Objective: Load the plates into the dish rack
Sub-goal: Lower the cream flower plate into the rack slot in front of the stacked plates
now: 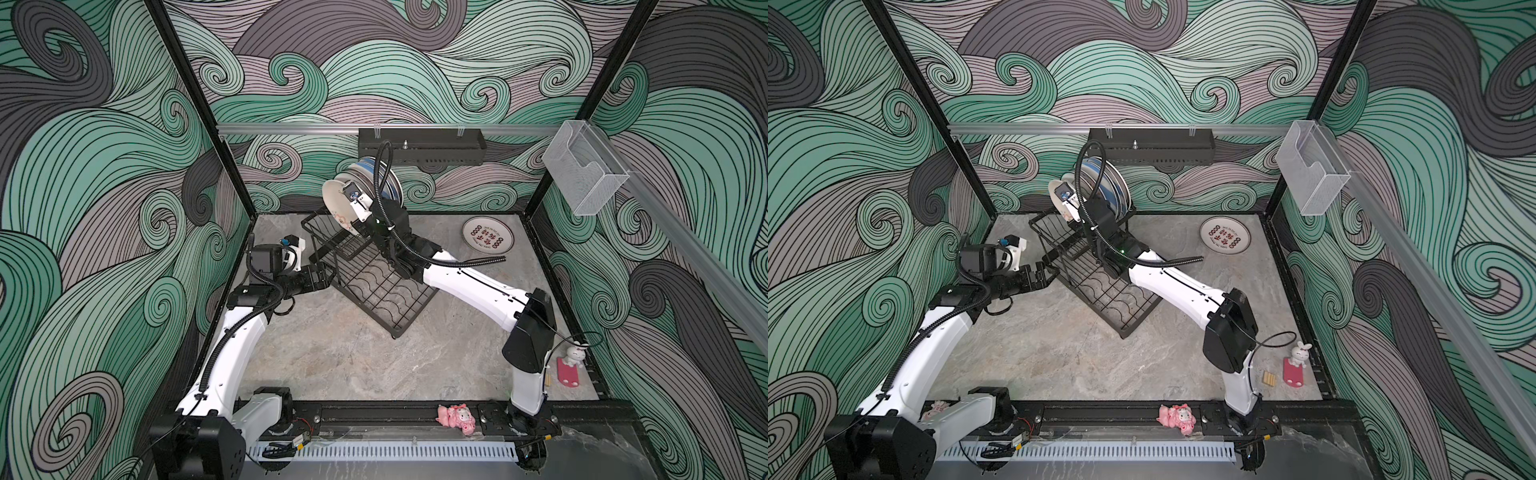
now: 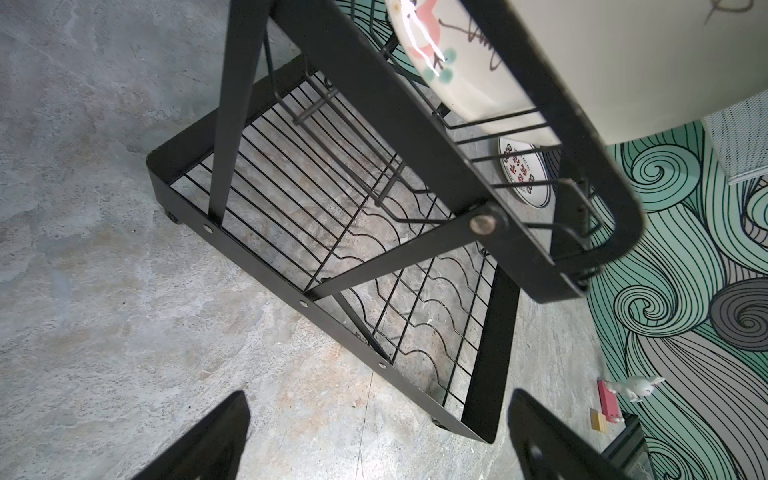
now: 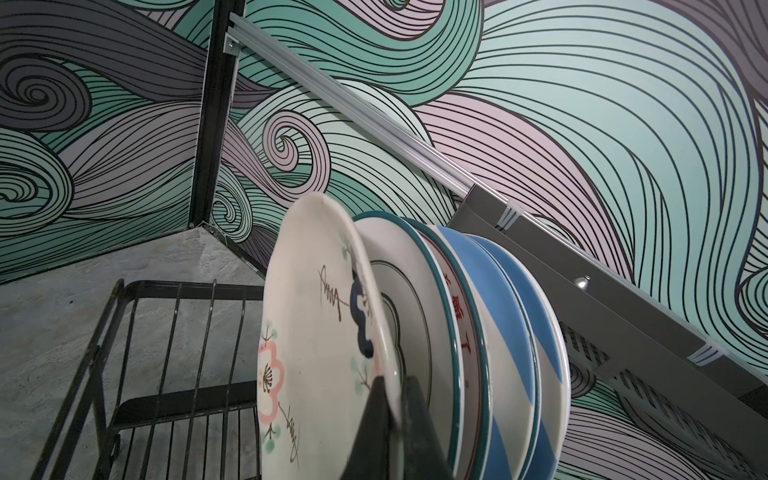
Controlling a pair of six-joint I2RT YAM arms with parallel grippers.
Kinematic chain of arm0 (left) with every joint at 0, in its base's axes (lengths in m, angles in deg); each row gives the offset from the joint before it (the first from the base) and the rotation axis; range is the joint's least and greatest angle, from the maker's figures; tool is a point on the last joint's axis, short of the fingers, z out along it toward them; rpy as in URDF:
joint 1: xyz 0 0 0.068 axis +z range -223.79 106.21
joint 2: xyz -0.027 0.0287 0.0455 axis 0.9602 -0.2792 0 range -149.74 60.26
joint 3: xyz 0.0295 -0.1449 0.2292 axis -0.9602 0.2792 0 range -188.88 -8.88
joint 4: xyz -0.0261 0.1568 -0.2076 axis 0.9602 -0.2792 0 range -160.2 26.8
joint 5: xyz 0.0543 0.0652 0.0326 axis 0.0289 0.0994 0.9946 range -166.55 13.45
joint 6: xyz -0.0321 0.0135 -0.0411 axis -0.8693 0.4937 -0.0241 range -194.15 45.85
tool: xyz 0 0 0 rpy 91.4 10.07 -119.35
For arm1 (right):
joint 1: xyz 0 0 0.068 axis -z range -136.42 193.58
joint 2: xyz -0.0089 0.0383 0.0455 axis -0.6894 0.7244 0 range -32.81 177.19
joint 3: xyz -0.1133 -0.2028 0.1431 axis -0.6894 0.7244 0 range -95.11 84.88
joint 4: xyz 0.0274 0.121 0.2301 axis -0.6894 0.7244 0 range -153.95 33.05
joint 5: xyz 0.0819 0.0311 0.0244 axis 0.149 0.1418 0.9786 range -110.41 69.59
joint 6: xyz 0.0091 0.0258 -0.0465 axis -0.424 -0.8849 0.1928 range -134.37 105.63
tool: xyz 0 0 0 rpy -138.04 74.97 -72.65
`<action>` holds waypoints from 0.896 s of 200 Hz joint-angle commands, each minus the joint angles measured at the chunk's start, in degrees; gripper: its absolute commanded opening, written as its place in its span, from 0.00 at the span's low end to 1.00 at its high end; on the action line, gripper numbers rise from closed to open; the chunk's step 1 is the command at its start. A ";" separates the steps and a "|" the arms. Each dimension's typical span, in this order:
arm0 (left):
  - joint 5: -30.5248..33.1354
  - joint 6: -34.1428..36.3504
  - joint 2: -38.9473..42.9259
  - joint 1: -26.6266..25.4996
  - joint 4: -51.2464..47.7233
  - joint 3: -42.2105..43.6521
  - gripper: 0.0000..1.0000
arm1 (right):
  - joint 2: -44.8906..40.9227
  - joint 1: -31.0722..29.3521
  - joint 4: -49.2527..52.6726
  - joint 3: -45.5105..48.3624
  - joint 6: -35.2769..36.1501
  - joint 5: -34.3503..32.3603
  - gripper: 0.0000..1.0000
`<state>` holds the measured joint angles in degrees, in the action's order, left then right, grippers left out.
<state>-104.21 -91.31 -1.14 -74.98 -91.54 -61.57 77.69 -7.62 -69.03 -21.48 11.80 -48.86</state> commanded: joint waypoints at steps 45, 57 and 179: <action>-1.09 0.63 0.15 0.74 -0.21 -0.40 0.99 | -0.23 -0.54 -1.95 -4.74 -1.11 -0.91 0.26; -1.08 0.59 0.15 0.82 -0.24 -0.40 0.99 | -0.62 -0.73 -1.81 -4.85 -0.79 -1.32 0.31; -1.03 0.63 0.59 1.10 -0.23 -0.36 0.99 | -12.32 -0.92 -1.59 0.51 0.90 -3.56 0.72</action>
<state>-104.28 -91.31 -1.14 -74.32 -91.54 -61.57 69.91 -8.32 -69.14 -22.40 12.61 -51.04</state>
